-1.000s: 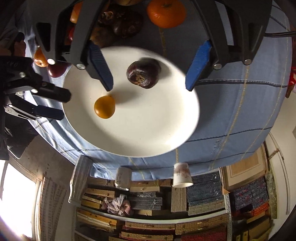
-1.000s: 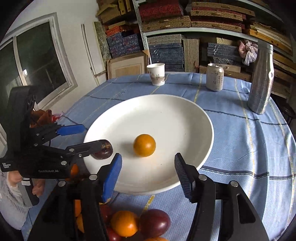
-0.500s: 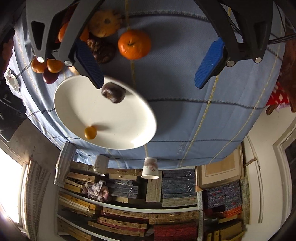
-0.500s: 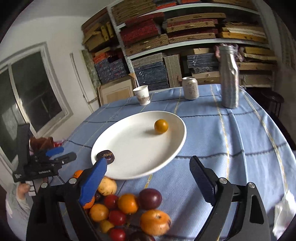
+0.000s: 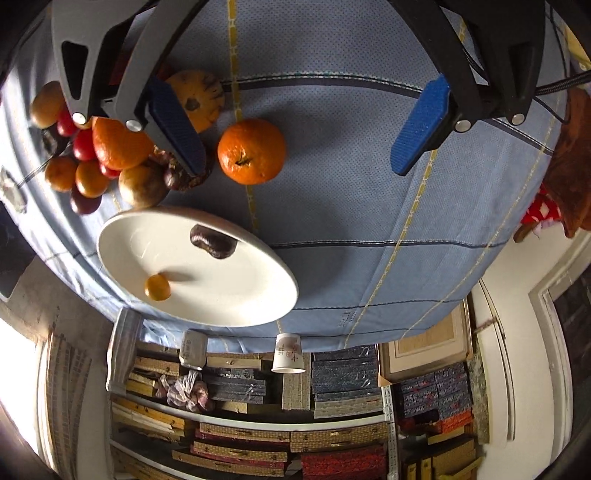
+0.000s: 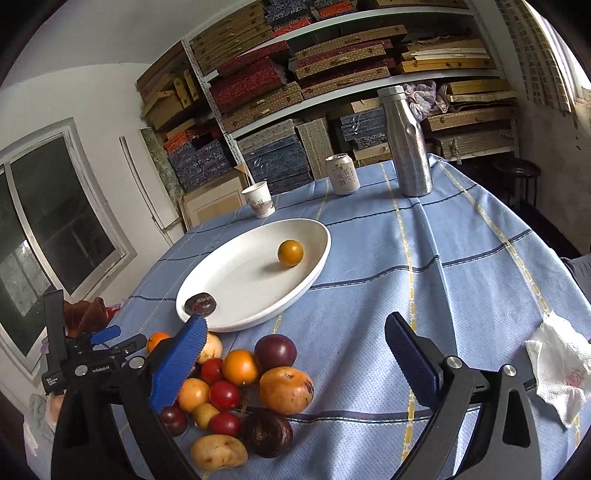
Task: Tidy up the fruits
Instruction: 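Move both tools back to the pile and close on new fruits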
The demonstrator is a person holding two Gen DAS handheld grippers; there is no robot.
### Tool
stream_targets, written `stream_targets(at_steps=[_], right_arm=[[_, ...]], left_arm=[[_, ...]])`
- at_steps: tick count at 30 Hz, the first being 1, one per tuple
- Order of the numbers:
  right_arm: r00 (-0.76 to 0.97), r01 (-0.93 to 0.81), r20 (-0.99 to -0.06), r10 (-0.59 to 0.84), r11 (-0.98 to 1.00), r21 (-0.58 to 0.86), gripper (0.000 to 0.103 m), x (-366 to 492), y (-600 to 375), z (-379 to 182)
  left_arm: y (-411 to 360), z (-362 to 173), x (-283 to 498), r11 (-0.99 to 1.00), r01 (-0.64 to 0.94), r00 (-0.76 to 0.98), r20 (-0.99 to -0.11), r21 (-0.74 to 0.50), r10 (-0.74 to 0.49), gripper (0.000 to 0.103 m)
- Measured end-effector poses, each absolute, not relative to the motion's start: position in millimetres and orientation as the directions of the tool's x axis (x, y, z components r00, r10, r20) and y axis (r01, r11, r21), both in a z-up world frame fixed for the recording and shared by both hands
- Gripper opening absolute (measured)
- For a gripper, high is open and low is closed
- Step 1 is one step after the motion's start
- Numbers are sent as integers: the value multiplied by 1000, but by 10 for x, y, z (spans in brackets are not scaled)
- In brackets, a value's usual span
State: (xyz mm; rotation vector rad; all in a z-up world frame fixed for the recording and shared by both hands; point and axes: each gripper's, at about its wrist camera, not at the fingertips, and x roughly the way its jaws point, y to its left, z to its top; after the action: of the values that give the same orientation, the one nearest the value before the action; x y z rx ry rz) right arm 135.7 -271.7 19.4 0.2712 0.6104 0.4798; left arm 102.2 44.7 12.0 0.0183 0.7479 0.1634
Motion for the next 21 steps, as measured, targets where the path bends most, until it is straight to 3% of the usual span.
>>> stream_targets(at_steps=[12, 17, 21], right_arm=[[701, -354, -499, 509, 857, 376, 98, 1383, -2695, 161], [688, -384, -500, 526, 848, 364, 98, 1351, -2650, 158], [685, -415, -498, 532, 847, 333, 98, 1302, -2592, 168]], left_arm=[[481, 7, 1100, 983, -151, 679, -711, 104, 180, 99], [395, -34, 1122, 990, -83, 679, -721, 110, 137, 98], [494, -59, 1164, 997, -70, 667, -742, 30, 69, 98]])
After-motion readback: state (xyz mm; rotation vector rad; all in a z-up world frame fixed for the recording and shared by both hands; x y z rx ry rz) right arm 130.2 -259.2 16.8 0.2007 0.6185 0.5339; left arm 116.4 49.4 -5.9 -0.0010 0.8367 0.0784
